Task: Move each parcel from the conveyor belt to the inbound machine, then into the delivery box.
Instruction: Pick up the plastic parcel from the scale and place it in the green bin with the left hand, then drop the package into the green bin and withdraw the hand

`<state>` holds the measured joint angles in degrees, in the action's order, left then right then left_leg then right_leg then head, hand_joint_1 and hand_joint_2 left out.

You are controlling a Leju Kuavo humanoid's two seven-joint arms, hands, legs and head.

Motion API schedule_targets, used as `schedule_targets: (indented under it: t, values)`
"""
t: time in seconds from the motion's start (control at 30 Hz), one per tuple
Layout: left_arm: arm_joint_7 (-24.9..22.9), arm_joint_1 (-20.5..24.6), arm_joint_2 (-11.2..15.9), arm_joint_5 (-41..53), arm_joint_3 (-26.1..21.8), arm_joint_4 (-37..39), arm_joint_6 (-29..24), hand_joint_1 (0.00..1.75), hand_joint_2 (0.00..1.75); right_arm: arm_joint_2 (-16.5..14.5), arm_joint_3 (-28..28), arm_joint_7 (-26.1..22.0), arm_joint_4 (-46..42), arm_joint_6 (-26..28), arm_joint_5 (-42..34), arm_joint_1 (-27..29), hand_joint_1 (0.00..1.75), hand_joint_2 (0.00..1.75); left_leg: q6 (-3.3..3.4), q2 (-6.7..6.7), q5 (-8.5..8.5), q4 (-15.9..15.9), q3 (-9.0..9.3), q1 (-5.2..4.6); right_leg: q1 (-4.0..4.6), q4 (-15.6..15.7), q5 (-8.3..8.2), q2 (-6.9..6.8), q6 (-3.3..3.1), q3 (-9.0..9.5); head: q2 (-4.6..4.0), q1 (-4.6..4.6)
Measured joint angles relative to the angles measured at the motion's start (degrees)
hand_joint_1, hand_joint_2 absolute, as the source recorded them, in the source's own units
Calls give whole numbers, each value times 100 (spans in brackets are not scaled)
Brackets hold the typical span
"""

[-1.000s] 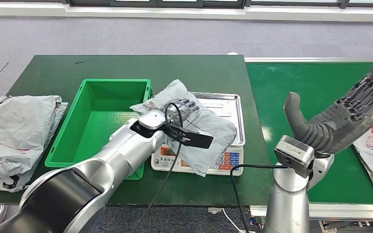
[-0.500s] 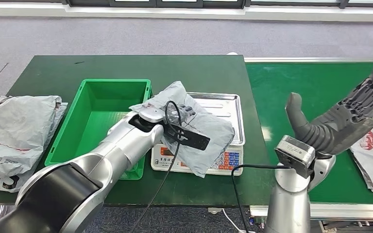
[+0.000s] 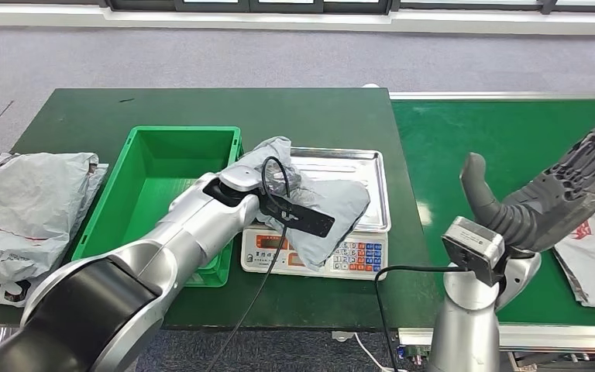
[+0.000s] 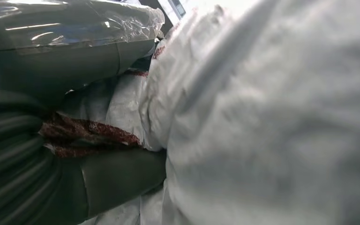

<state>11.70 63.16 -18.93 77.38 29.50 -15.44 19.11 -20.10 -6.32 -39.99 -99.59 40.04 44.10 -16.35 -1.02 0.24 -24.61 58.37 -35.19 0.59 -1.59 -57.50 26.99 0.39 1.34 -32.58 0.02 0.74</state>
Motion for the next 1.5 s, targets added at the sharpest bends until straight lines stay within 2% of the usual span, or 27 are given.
schedule_targets:
  t: [0.53, 0.63, 0.73, 0.9, 1.17, 1.27, 1.5]
  values:
    - [-4, 64, 92, 74, 12, 3, -32, 175, 175, 6, -106, -7, -9, 0, -30, 29, 0, 175, 0, 3, 0, 0, -1, 0, 0, -1, 0, 1, 0, -3, 0, 0]
    - [-2, 69, 96, 152, 32, 2, -236, 175, 175, 6, -116, -7, -9, 0, -20, 31, 0, 175, 0, 3, 0, 0, -1, 0, 0, -1, 0, 1, 0, -3, 0, 0]
    - [-127, 133, 151, 209, 38, -1, -703, 175, 175, 7, -146, -6, -15, 0, -19, 39, 0, 175, -1, 3, 1, 0, -3, 0, 0, -2, 0, 1, 0, -6, 0, 0]
    - [-712, 595, 556, 179, 21, -28, -1338, 175, 175, 20, -225, -5, -72, 0, -53, 107, 0, 175, -2, 21, 4, -1, -7, 2, 1, -6, -3, 18, -4, -17, 0, 0]
    - [-1399, 1269, 1335, 722, 14, -29, -1305, 175, 175, 35, -353, 136, -123, 0, 148, 167, 0, 175, -8, 36, 7, -6, -11, 9, 6, -8, -6, 39, -11, -32, 0, 2]
    - [-1479, 1378, 1499, 859, 14, -28, -1260, 175, 175, 37, -369, 201, -151, 0, 204, 178, 0, 175, -8, 27, 8, -6, -17, 11, 6, -7, -5, 29, -12, -31, 0, 1]
    - [-1689, 1418, 1699, 929, 6, -28, -1323, 175, 175, 44, -387, 304, -180, 0, 280, 226, 0, 175, -7, 22, 8, -3, -20, 10, 1, -4, -6, 24, -10, -28, 0, 1]
